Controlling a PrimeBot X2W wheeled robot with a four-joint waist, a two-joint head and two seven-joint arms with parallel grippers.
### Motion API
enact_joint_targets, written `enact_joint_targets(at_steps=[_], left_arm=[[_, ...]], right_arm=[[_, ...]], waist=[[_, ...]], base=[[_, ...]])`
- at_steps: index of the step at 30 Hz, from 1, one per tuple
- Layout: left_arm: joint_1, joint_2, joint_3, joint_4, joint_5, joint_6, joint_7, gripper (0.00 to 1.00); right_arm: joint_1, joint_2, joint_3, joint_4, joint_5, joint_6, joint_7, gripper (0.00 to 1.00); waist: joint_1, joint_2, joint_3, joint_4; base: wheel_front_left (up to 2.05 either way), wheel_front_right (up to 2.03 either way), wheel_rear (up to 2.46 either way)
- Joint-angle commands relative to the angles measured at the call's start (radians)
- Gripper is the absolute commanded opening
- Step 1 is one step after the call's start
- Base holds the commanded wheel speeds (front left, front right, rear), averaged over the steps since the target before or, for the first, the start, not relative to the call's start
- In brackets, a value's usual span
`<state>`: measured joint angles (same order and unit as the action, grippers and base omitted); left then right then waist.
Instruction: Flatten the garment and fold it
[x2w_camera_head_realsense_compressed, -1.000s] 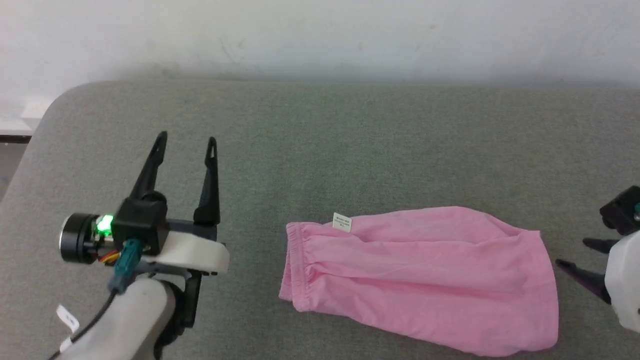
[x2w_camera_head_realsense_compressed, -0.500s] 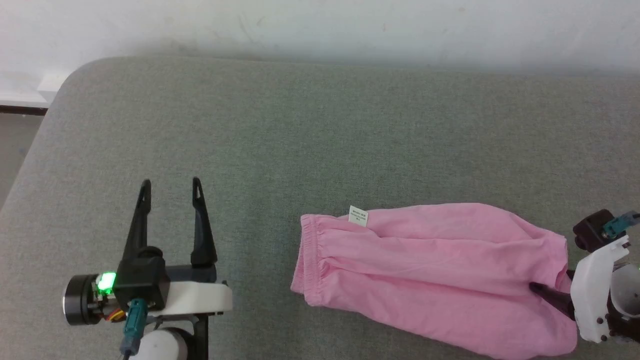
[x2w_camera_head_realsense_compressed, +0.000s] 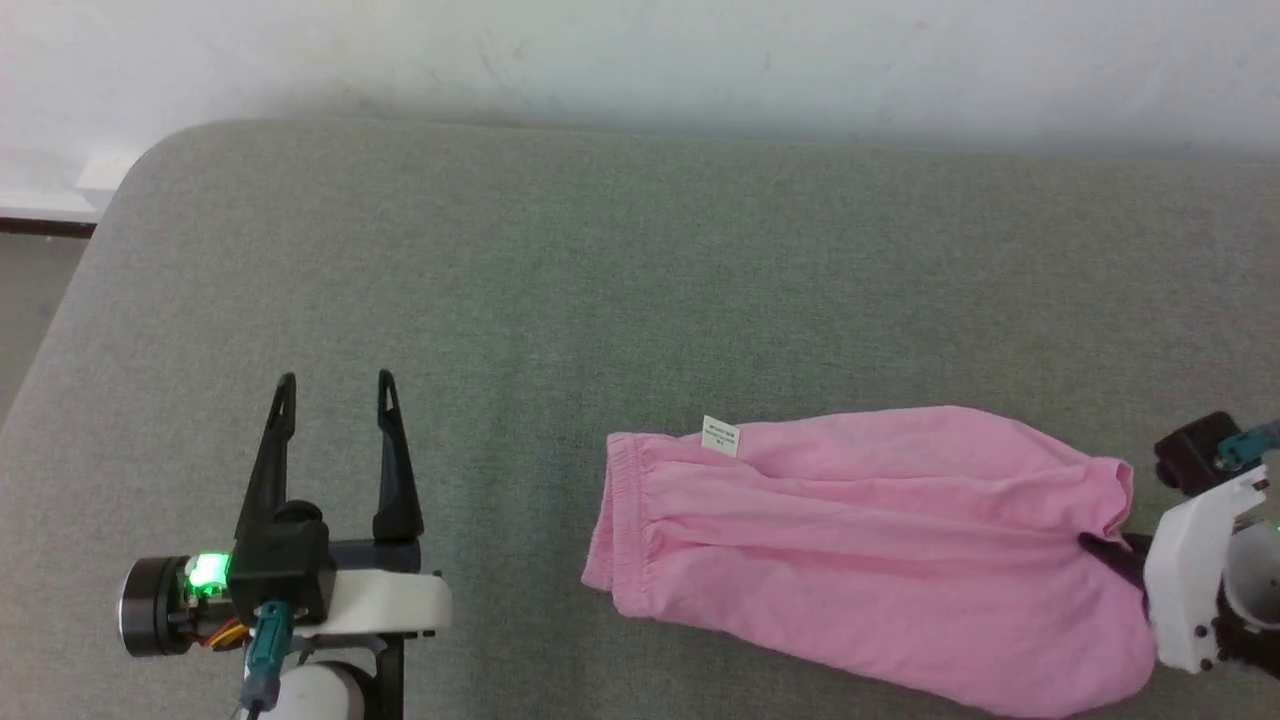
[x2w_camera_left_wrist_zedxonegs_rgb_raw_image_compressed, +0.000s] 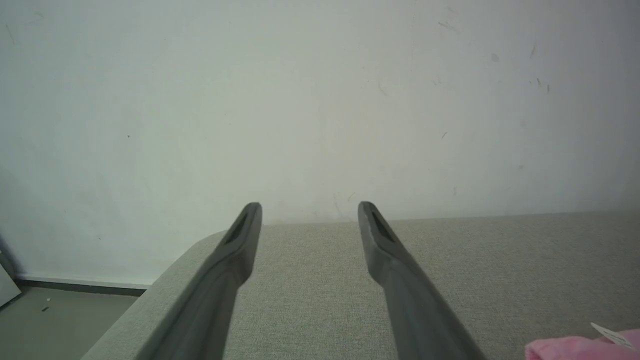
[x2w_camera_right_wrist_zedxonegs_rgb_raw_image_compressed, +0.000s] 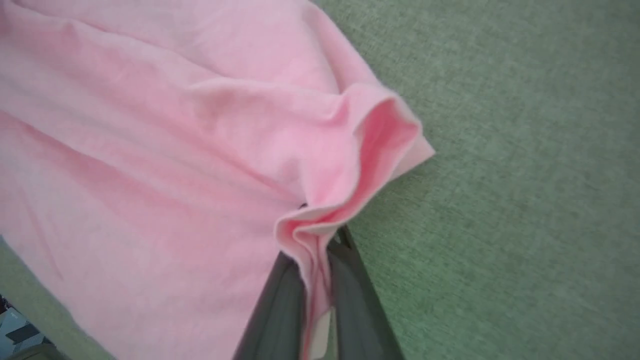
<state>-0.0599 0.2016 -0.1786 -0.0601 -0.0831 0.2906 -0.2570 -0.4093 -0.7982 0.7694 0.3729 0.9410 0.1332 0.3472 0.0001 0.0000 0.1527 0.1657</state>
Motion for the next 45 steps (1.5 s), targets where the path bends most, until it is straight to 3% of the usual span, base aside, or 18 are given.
enact_joint_targets(at_steps=[1, 13, 17, 21, 27, 32, 37, 45], left_arm=[[0.022, -0.008, 0.010, -0.003, 0.016, -0.010, -0.005, 1.00], [0.046, -0.024, 0.036, 0.014, 0.067, -0.041, -0.005, 1.00], [0.055, -0.028, 0.038, 0.011, 0.067, -0.042, -0.005, 1.00], [0.059, -0.034, 0.042, 0.010, 0.064, -0.049, -0.005, 1.00], [0.048, -0.051, 0.037, 0.010, 0.065, -0.061, -0.005, 1.00], [0.021, -0.069, 0.029, 0.012, 0.065, -0.072, -0.005, 1.00], [-0.007, -0.086, 0.017, 0.018, 0.067, -0.083, -0.005, 1.00], [-0.030, -0.106, 0.008, 0.035, 0.070, -0.084, -0.005, 1.00]], right_arm=[[-0.008, -0.011, -0.011, 0.008, 0.006, -0.002, -0.007, 0.00], [0.026, -0.221, -0.119, -0.002, 0.064, -0.002, 0.029, 0.00], [0.041, -0.251, -0.114, -0.092, 0.046, -0.002, 0.062, 0.00], [0.033, -0.253, -0.111, -0.257, 0.024, -0.002, 0.099, 0.00], [-0.007, -0.220, -0.101, -0.526, 0.012, -0.002, 0.182, 0.00], [-0.095, -0.151, -0.024, -0.601, -0.045, -0.002, 0.267, 0.00], [-0.188, -0.044, 0.093, -0.506, -0.083, -0.002, 0.307, 0.00], [-0.258, 0.073, 0.254, -0.209, -0.106, -0.002, 0.262, 0.00]], waist=[[-0.0001, 0.0000, -0.012, -0.011], [-0.0001, 0.0000, -0.039, -0.035], [-0.0001, 0.0000, -0.046, -0.041], [-0.0001, 0.0000, -0.047, -0.042], [-0.0001, 0.0000, -0.029, -0.024], [-0.0001, 0.0000, 0.006, 0.003], [-0.0001, 0.0000, 0.037, 0.033], [-0.0001, 0.0000, 0.066, 0.060]], base=[[0.00, 0.00, 0.00], [0.00, 0.00, 0.00], [0.00, 0.00, 0.00], [0.00, 0.00, 0.00], [0.00, 0.00, 0.00], [0.00, 0.00, 0.00], [0.00, 0.00, 0.00], [0.00, 0.00, 0.00]])
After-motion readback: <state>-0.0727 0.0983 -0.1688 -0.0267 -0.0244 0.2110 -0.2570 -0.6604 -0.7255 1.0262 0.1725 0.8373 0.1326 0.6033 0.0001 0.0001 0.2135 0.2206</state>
